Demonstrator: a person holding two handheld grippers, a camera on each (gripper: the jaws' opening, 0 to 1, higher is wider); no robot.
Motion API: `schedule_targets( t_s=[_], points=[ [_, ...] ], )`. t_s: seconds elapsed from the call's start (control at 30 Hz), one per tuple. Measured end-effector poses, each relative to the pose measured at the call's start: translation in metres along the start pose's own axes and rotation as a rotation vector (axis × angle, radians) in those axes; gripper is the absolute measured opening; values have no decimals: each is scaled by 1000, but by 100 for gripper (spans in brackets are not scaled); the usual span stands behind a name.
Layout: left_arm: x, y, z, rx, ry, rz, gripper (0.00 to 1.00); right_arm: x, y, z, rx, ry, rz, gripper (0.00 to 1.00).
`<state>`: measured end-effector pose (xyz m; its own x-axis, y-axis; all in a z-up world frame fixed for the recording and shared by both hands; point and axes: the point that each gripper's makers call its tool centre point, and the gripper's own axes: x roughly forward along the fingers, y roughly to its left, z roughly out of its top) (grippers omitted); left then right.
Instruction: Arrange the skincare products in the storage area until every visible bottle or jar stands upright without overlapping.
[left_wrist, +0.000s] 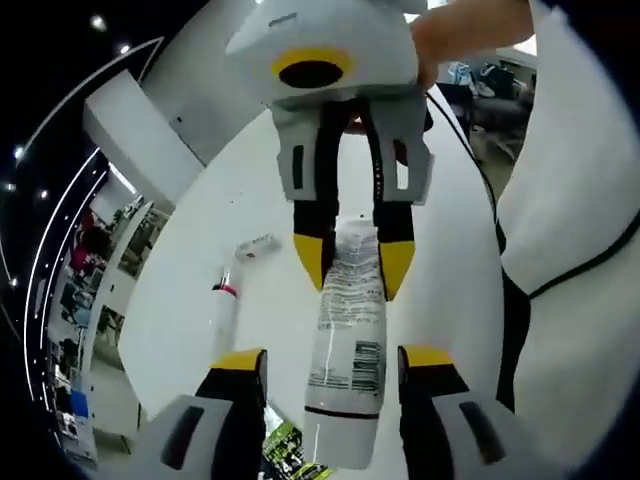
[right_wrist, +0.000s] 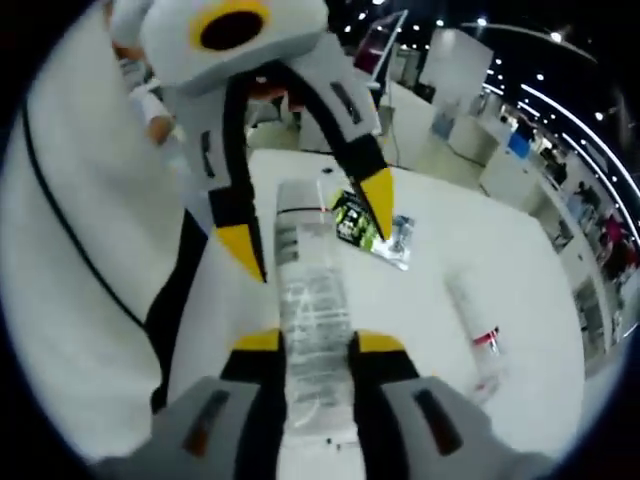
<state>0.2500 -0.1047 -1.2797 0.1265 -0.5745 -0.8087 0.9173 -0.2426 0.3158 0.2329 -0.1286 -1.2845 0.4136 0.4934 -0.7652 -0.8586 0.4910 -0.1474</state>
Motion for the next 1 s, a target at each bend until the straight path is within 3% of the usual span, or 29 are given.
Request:
schedule_targets(
  t_s=[0.3, 0.4, 1.0],
  points=[
    [14, -12, 10, 17, 26, -85, 35, -7, -2, 4, -91, 46, -21, 21],
    [16, -13, 10, 8, 32, -85, 34, -8, -2, 4, -124, 65, -25, 21],
    [30, -20, 14, -97, -6, -134, 20, -13, 0, -3, -92, 63, 11, 25]
  ],
)
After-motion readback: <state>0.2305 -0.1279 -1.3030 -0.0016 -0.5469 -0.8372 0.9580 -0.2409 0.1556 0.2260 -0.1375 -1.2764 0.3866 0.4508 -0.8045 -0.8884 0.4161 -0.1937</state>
